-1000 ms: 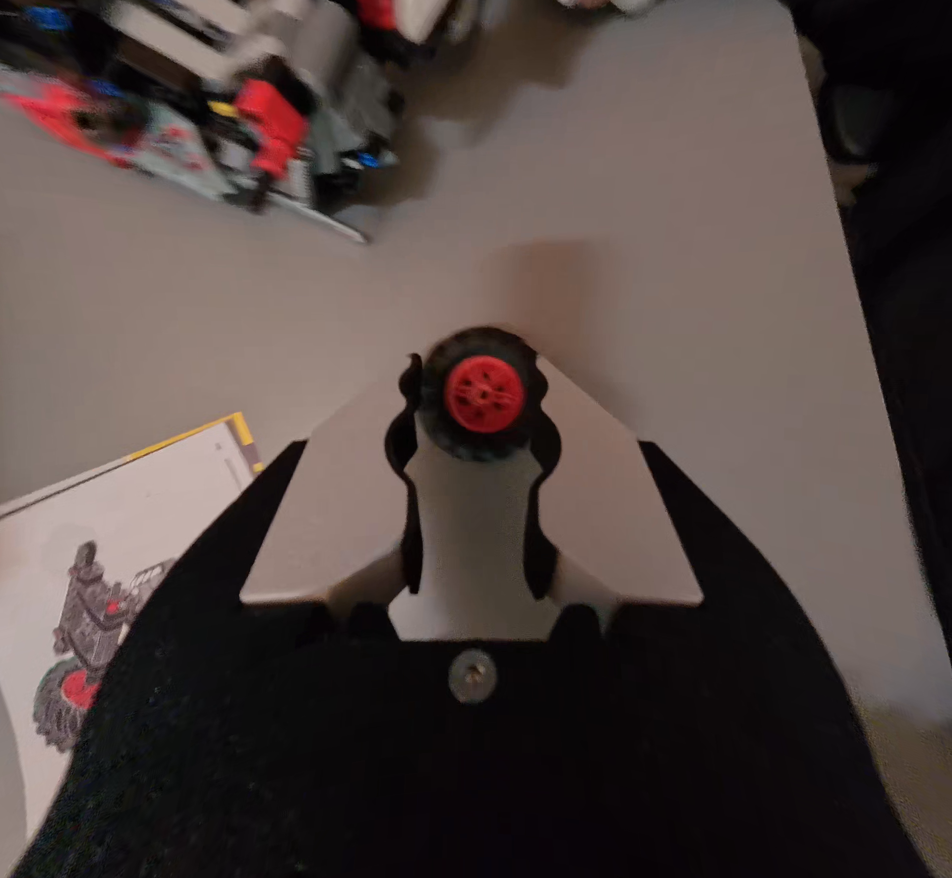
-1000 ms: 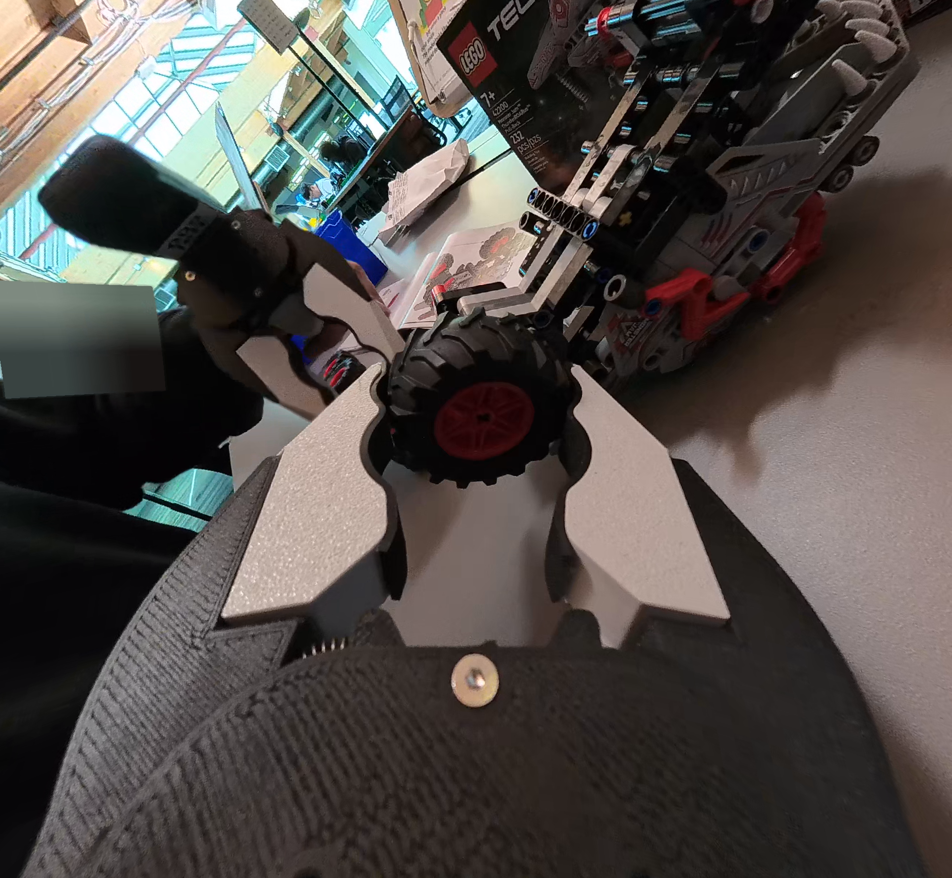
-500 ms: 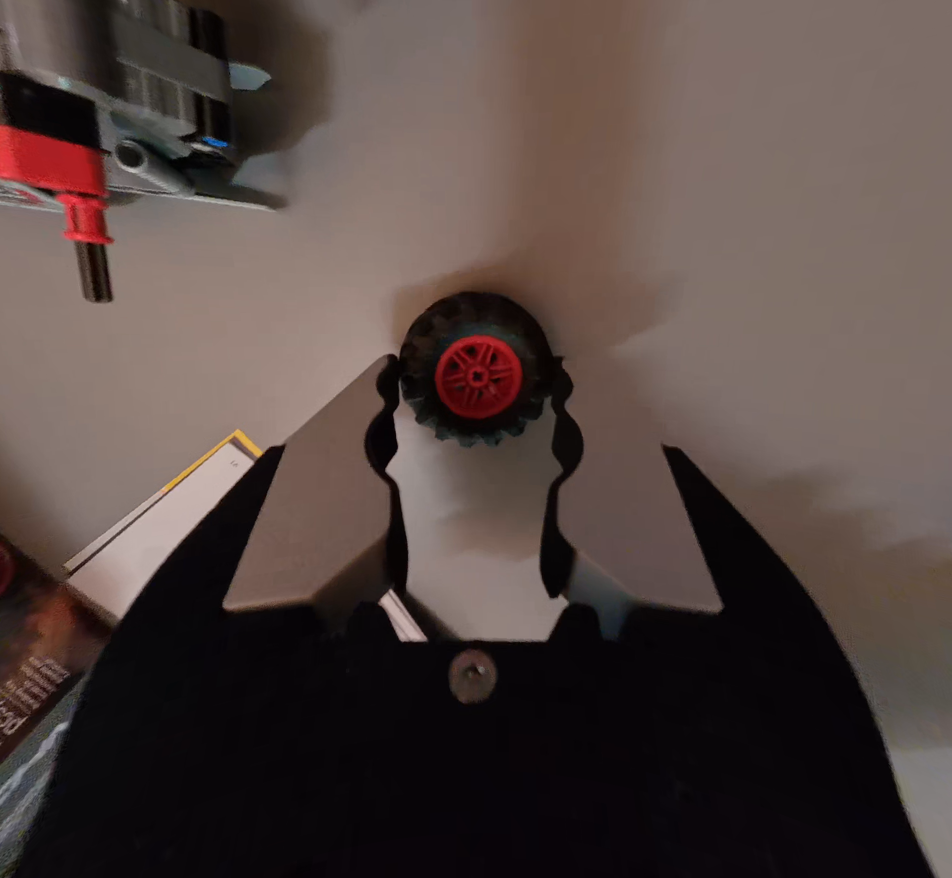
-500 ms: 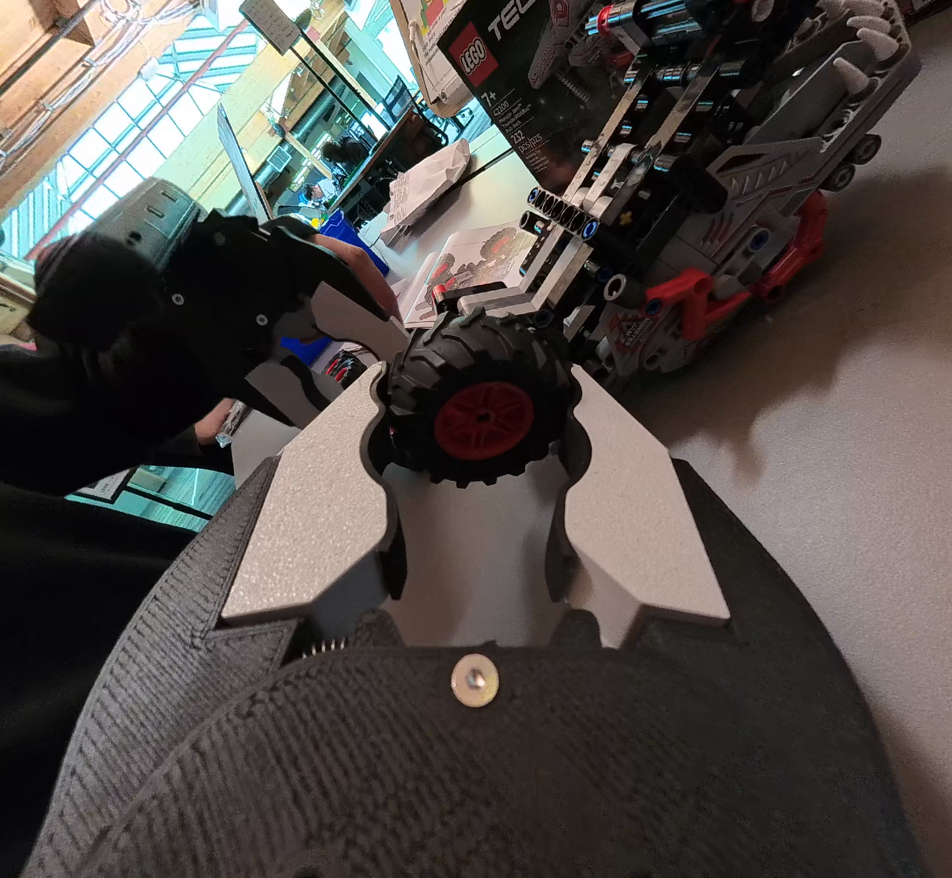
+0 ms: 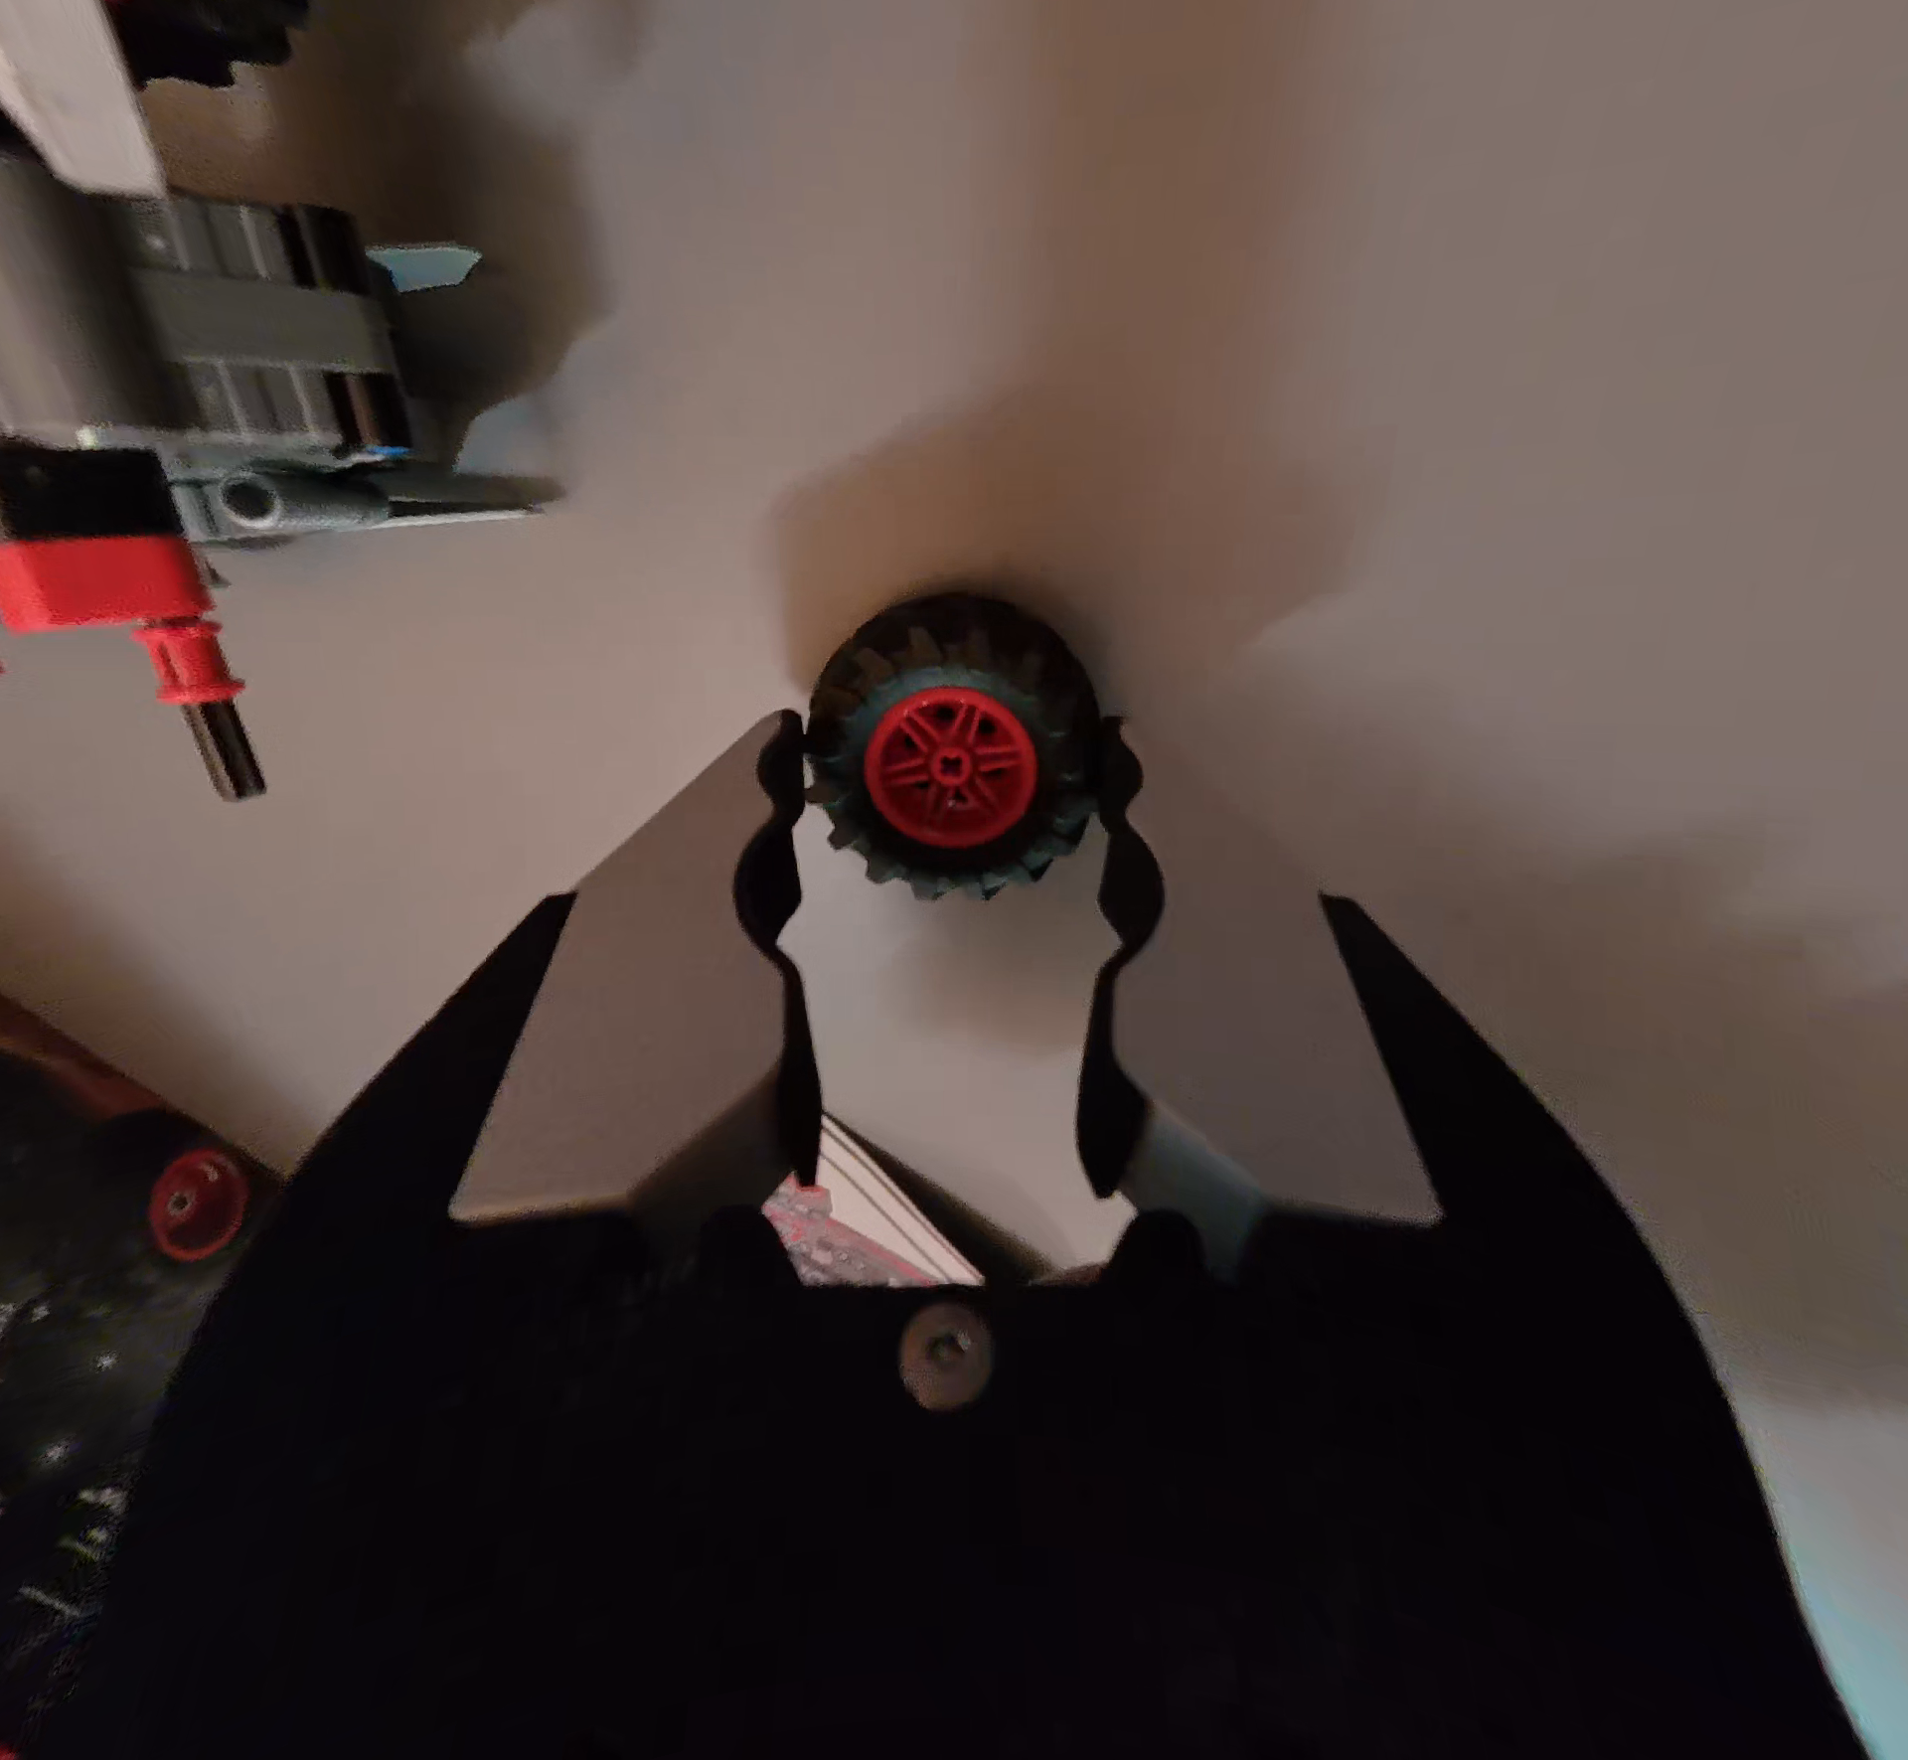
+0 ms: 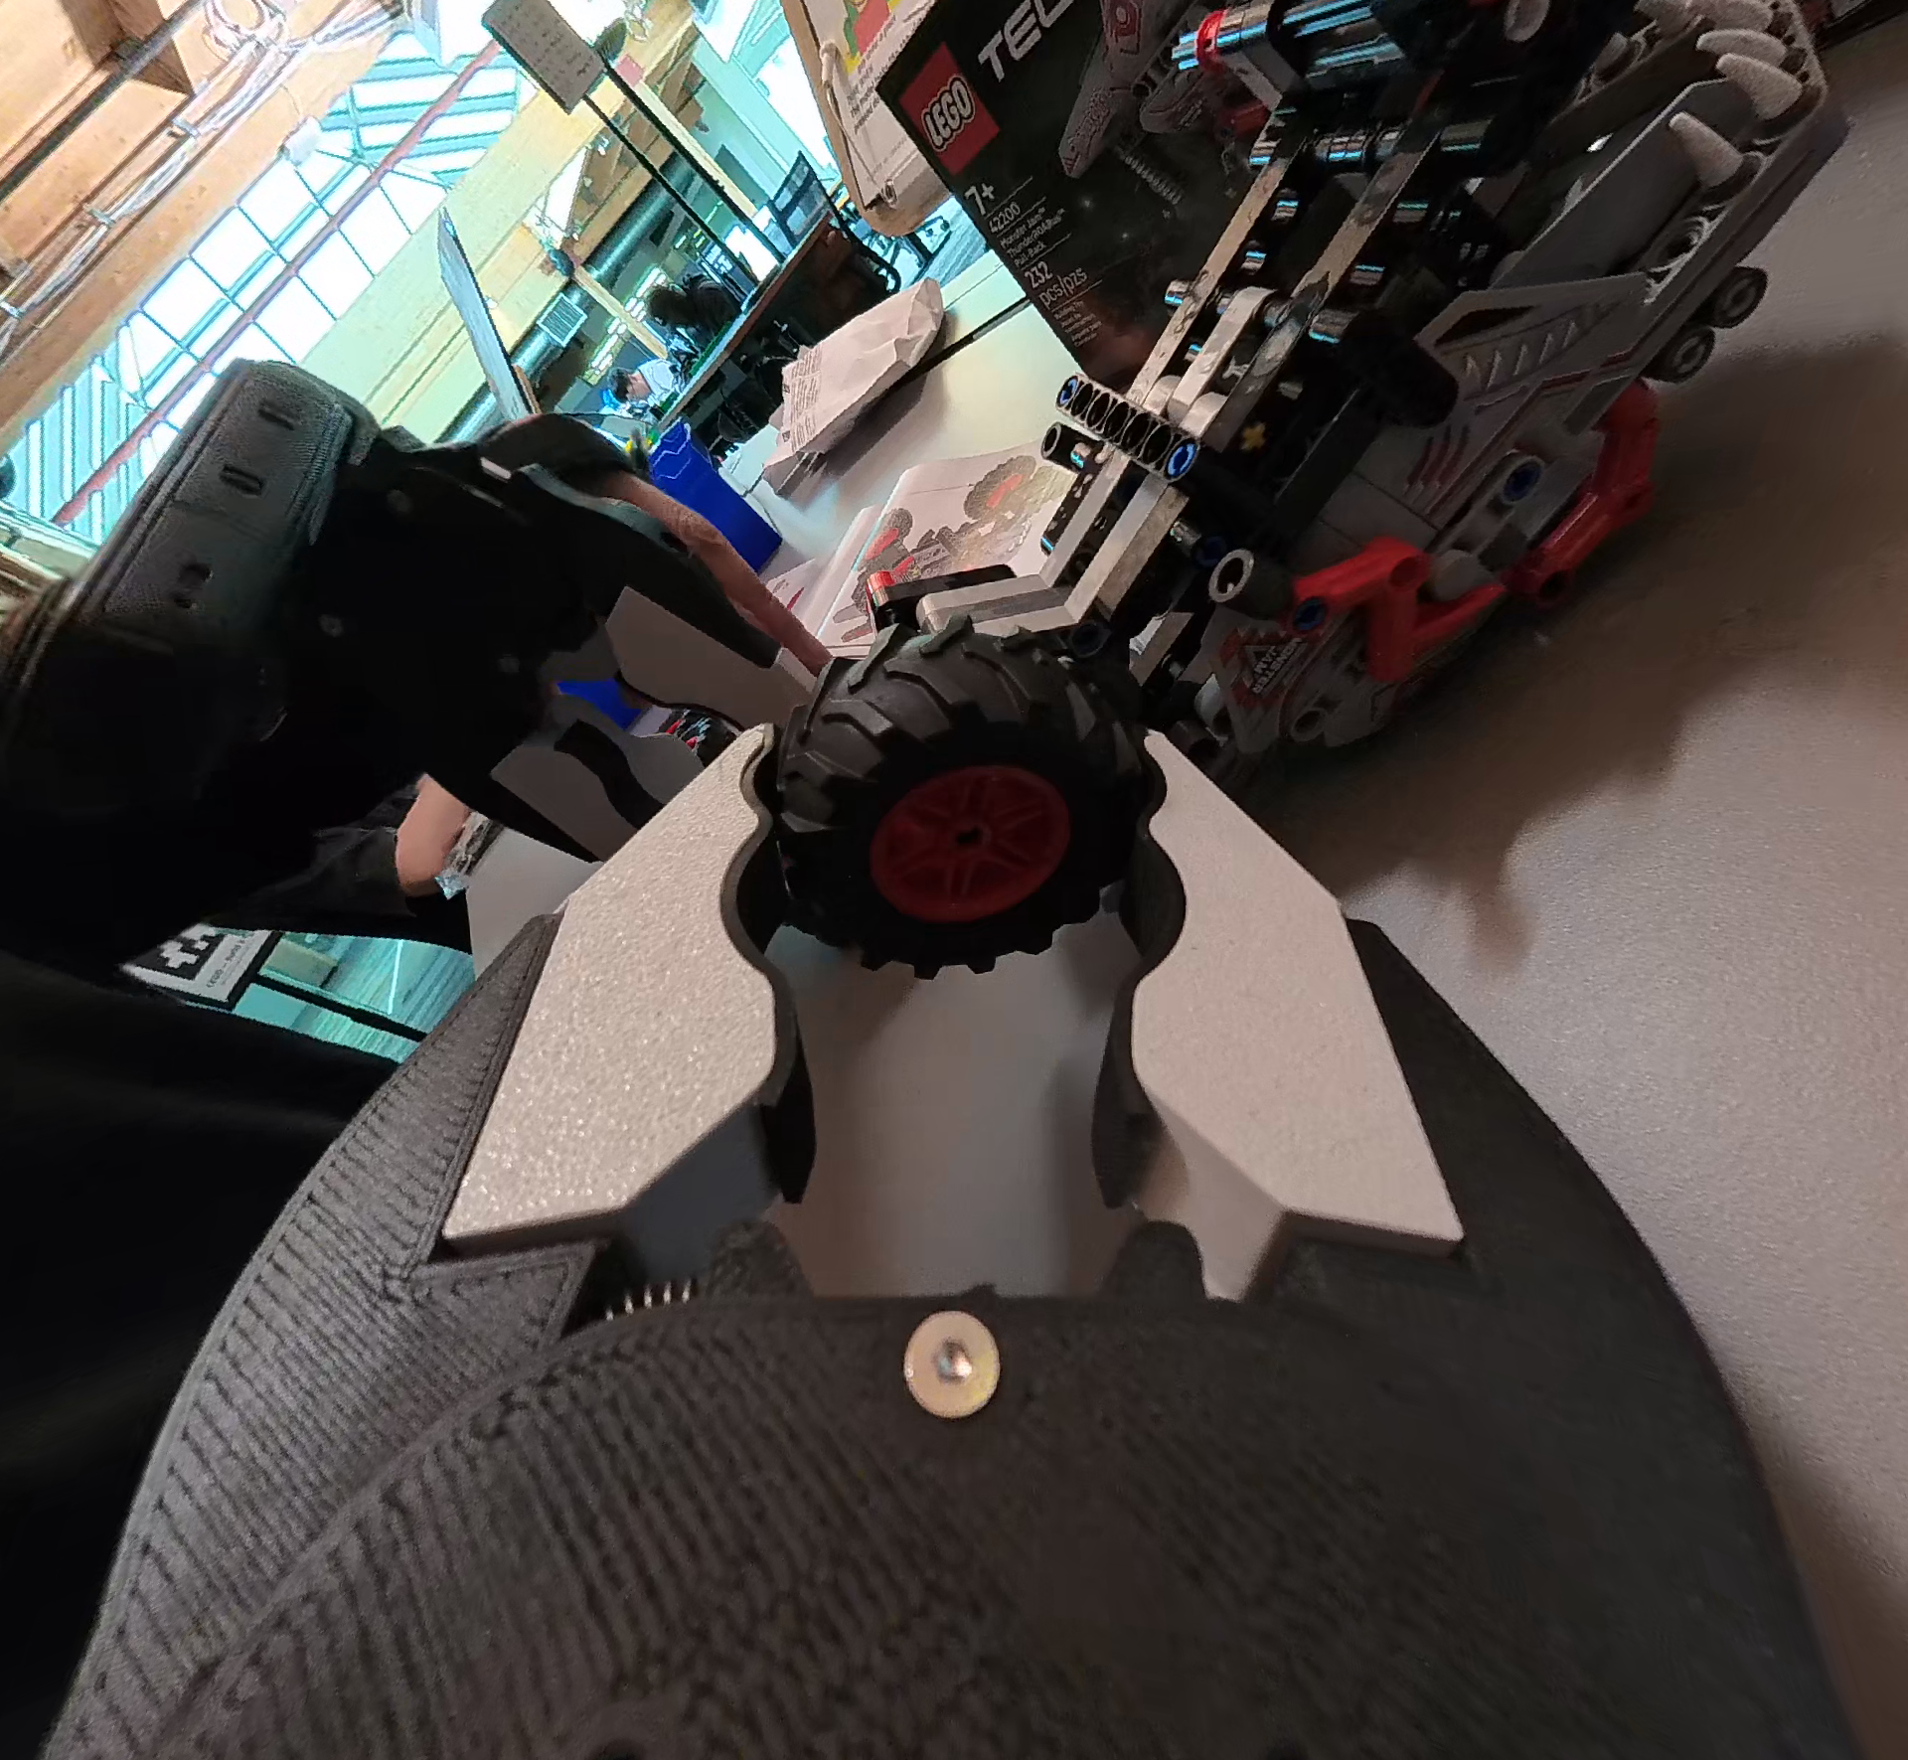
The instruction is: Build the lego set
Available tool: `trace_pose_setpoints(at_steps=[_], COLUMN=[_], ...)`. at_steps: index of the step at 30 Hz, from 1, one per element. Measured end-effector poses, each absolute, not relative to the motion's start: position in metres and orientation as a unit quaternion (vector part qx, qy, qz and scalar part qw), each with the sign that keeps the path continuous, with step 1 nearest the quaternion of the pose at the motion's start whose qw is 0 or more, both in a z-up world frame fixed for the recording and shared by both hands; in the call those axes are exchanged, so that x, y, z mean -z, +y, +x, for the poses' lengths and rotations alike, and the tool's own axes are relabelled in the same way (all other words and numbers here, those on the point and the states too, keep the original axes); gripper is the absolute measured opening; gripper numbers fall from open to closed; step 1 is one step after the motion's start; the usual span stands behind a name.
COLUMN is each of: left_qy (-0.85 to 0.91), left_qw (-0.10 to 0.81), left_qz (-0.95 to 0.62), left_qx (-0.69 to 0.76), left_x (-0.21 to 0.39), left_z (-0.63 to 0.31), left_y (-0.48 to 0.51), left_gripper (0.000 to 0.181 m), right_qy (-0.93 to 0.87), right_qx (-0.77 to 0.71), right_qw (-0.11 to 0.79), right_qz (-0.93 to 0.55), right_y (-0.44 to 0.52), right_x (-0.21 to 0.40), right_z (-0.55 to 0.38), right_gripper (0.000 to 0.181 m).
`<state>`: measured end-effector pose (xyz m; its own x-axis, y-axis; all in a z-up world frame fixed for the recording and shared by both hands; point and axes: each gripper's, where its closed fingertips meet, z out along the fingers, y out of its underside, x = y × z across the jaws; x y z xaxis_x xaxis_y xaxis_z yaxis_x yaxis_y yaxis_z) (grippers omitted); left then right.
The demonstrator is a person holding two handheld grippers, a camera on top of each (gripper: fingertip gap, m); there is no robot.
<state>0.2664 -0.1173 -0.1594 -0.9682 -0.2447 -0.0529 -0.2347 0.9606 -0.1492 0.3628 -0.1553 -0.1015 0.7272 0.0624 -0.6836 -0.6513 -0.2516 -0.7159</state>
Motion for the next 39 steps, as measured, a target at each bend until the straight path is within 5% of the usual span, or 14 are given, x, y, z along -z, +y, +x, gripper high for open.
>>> trace_pose_setpoints(at_steps=[22,31,39], left_qy=[0.995,0.731,0.536], left_qw=[-0.004,-0.091,-0.147], left_qz=[-0.092,-0.432,-0.468], left_qx=[0.03,0.52,0.687], left_x=[0.169,0.109,0.085], left_z=[0.266,0.323,0.343], left_y=[-0.115,-0.117,-0.115], left_gripper=[0.057,0.058,0.058], right_qy=[0.204,0.207,0.204], right_qx=[-0.309,-0.297,-0.302], right_qw=[0.579,0.585,0.585], right_qz=[-0.726,-0.726,-0.724], right_y=[-0.157,-0.157,-0.157], right_x=[0.101,0.1,0.099], right_z=[0.363,0.366,0.365], right_gripper=[0.064,0.065,0.065])
